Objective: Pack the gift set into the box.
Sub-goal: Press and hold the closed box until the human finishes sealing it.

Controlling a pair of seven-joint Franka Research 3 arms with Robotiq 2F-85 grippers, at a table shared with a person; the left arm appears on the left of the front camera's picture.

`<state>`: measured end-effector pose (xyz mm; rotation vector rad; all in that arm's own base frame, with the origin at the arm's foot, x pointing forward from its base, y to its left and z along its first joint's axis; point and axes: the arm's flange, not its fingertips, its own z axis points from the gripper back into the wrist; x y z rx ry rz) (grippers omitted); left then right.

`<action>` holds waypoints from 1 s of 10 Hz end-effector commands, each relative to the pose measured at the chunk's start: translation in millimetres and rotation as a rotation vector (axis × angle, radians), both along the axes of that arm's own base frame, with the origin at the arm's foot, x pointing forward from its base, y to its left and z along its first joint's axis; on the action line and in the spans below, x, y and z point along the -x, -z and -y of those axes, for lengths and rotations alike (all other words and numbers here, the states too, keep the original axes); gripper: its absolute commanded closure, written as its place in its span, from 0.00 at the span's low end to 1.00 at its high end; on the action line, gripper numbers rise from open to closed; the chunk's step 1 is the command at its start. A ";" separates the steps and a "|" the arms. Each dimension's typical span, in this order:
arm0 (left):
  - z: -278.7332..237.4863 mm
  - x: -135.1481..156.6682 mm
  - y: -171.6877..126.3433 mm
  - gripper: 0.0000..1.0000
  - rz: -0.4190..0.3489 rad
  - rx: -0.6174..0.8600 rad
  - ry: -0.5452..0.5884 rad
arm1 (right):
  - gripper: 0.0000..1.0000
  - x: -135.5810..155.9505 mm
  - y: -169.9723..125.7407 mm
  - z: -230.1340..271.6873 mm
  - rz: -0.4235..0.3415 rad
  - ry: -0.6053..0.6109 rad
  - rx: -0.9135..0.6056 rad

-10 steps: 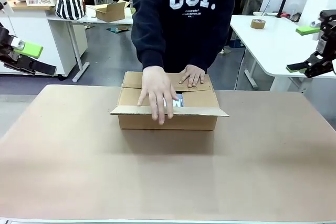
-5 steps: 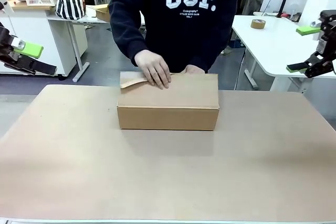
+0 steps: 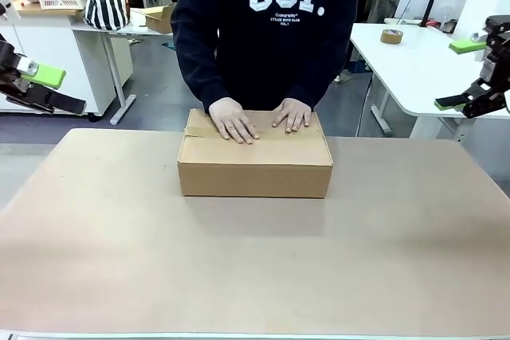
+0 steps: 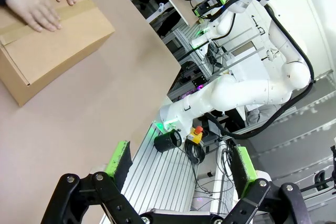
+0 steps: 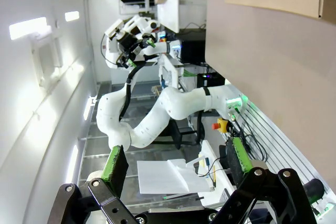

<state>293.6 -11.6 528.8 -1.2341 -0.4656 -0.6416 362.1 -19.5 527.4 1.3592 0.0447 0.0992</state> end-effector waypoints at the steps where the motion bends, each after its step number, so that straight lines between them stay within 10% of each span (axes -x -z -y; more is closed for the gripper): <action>1: 1.7 -1.4 -0.3 0.00 0.021 0.026 0.006 | 0.00 -0.7 -3.4 -0.1 0.004 -0.001 -0.021; 10: 1.7 -1.4 -0.3 0.00 0.021 0.026 0.006 | 0.00 -0.7 -3.4 -0.1 0.004 -0.001 -0.021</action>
